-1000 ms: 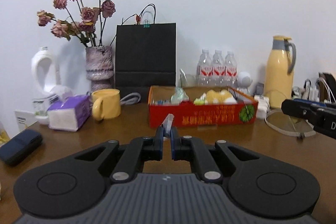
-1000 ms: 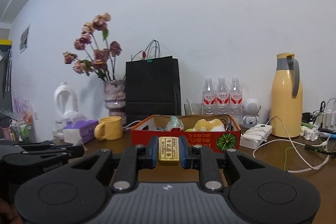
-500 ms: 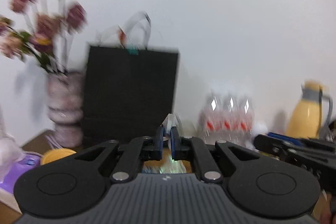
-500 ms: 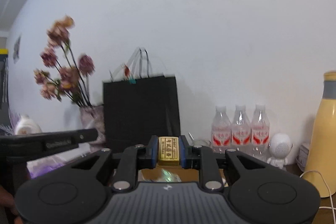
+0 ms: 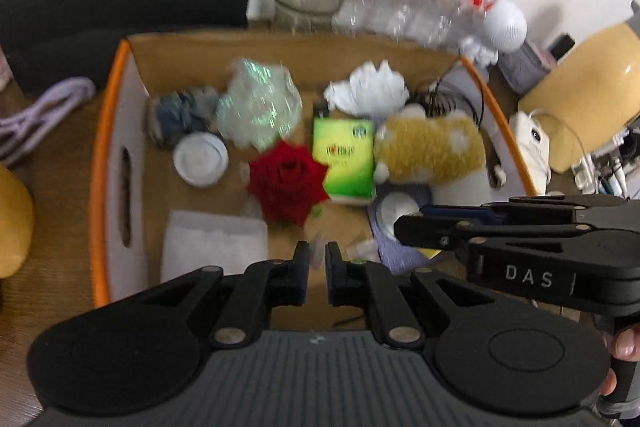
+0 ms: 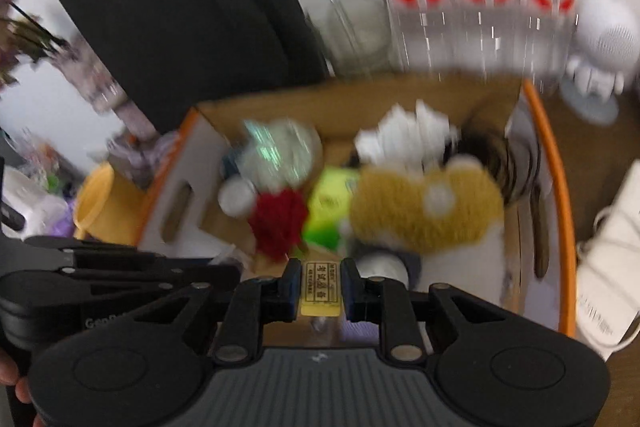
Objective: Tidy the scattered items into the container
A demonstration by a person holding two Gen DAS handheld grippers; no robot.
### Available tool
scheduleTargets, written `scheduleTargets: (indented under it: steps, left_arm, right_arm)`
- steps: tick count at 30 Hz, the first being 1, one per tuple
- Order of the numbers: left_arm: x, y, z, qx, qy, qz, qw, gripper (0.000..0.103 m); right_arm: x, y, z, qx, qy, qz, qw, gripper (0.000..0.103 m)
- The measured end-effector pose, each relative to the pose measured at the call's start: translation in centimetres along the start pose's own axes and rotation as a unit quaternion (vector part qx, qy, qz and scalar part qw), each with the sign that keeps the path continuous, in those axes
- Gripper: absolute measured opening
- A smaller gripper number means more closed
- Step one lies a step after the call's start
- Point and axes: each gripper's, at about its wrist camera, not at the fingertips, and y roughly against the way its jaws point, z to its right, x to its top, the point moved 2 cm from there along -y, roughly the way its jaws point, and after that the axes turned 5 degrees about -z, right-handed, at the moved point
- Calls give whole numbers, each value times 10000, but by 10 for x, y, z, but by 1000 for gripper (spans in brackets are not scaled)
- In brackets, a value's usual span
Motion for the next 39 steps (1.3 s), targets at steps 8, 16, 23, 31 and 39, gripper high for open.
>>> scheduleTargets:
  steps: [8,16,23,31,39]
  left_arm:
    - [11,12,-7,130,144,25,9998,28]
    - [31,59,-8,641,251,230,9974,82]
    - [20,91,0,925,416,745,9921,91]
    - [9,113,10,1008,320,747,9916,95]
    - [-81,125,22,1307,108,3795,9158,103]
  right_arm:
    - [5,0,-4,-160,-203,-119,9996,33]
    - [28,45,-7,-811,-171,-127,9965,68]
    - [20,88,-6,-1032,-142,140,9945,79]
    - [2,103,-17,-1121,-118,114,9936,80]
    - [-66,104,-45,-1528,935,2500,9515,88]
